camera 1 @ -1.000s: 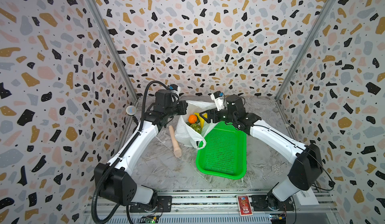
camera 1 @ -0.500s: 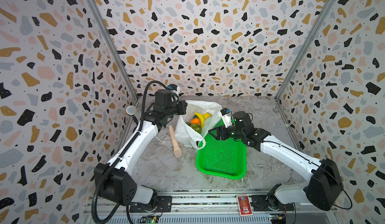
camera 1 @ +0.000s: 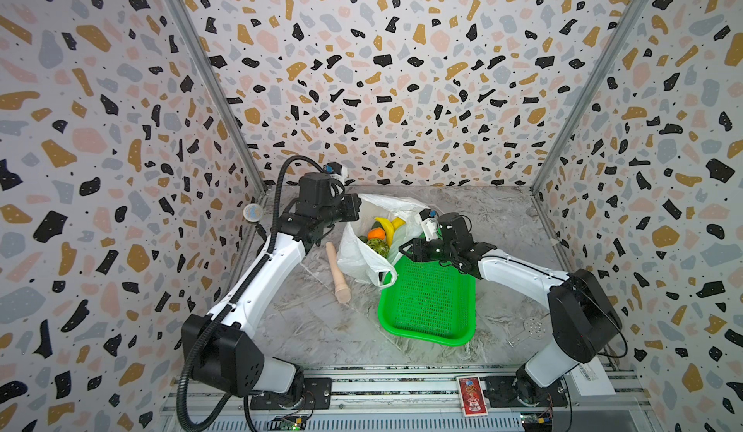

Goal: Place the fruits into the plastic bag
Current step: Shake the plastic bag at the top-center of the table.

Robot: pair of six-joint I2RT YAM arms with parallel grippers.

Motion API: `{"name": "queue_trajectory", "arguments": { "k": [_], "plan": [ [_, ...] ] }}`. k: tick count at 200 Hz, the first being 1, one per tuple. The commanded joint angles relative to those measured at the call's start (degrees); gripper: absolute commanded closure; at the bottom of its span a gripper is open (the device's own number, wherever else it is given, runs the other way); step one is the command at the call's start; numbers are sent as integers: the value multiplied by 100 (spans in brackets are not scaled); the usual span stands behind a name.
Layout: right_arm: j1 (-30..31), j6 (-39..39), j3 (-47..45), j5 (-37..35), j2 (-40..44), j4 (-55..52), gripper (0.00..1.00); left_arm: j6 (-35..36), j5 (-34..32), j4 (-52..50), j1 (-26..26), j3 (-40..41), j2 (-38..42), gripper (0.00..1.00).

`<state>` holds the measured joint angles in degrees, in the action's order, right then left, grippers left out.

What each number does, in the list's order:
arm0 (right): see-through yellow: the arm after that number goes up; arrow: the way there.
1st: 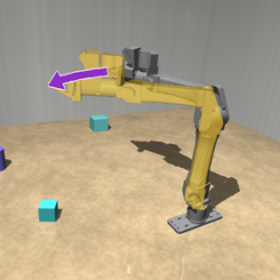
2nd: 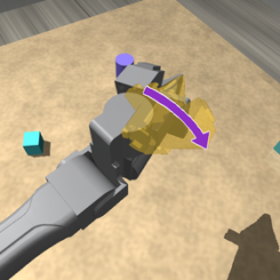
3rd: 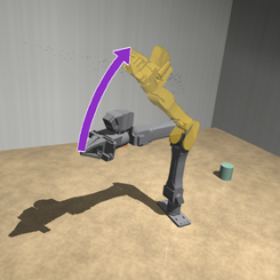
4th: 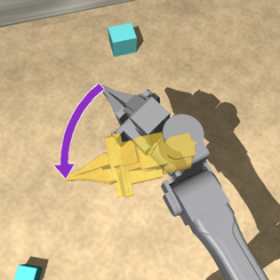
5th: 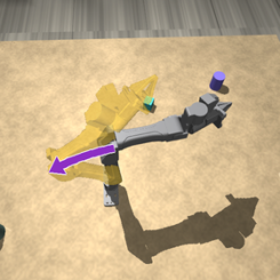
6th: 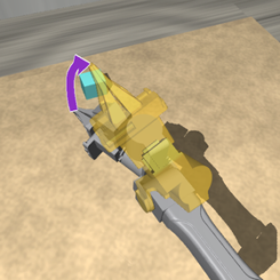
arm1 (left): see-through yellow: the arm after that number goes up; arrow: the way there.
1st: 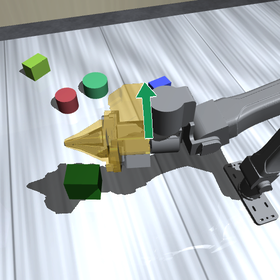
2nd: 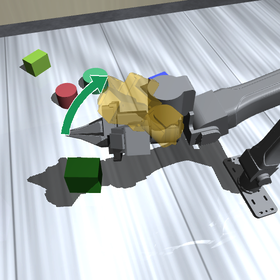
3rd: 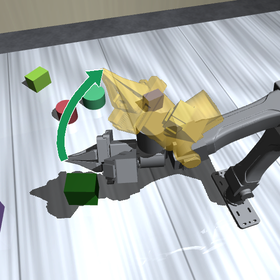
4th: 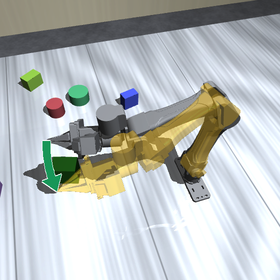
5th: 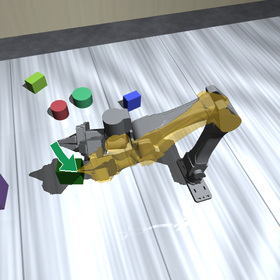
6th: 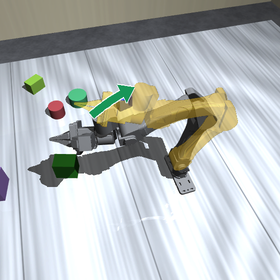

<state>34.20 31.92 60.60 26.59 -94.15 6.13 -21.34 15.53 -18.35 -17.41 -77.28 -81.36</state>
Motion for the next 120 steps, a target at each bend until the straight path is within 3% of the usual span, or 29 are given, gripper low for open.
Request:
{"name": "queue_trajectory", "arguments": {
  "k": [1,29,70,120],
  "plan": [
    [17,217,387,373,-36,392,74,136,-134,100,-8,7,30,100],
    [0,236,544,524,-36,485,100,125,-378,45,-6,19,27,100],
    [-71,280,969,1098,159,486,100,30,-982,-206,117,-155,-3,100],
    [-214,1011,1357,2011,226,912,100,-107,-1079,-342,448,-617,-17,100]
  ]
}}
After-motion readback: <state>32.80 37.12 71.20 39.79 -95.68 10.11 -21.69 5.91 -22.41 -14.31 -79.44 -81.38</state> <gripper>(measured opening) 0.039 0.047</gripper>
